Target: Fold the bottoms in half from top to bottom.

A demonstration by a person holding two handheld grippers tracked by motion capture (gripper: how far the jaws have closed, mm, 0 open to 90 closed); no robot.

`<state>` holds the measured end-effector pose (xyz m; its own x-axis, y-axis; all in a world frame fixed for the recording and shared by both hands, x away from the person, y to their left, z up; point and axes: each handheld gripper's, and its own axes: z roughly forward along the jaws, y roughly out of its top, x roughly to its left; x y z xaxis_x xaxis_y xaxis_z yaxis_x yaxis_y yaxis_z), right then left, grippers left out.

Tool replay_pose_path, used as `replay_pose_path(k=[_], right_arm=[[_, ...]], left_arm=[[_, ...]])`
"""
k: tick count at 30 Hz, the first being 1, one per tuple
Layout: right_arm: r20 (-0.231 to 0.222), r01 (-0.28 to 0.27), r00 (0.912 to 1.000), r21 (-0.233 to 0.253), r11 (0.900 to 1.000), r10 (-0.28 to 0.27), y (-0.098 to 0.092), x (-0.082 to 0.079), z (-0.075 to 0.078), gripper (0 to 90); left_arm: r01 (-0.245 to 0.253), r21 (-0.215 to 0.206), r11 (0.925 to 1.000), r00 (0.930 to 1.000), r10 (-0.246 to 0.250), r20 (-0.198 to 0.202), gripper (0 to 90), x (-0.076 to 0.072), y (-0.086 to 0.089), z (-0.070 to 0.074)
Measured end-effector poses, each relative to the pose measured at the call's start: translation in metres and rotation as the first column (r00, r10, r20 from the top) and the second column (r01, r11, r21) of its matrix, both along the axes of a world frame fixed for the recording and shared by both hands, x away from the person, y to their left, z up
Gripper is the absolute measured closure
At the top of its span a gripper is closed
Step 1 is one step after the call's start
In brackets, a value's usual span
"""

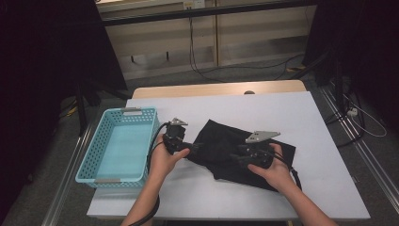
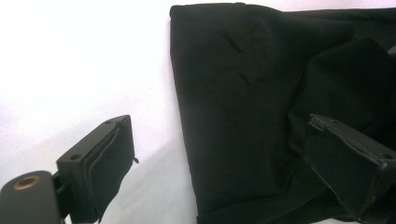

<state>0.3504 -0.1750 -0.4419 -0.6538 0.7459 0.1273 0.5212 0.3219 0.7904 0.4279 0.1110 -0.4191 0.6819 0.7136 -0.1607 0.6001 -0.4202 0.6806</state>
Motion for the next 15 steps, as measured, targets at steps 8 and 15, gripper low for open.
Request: replay_pose_path(k=[8,15], right_arm=[[0.006,-0.028,0.9996,-0.058,0.998,0.028,0.013,0.009,0.001,56.8],[0.02,-0.103,0.9943,-0.082,0.991,0.105,0.02,0.0,0.003,81.7]], left_arm=[[-0.003,-0.008,1.0,1.0,0.003,0.005,9.4,-0.002,0.003,0.0],[-0.025,-0.029,0.9993,0.9994,0.026,0.022,10.1,-0.002,0.005,0.003]])
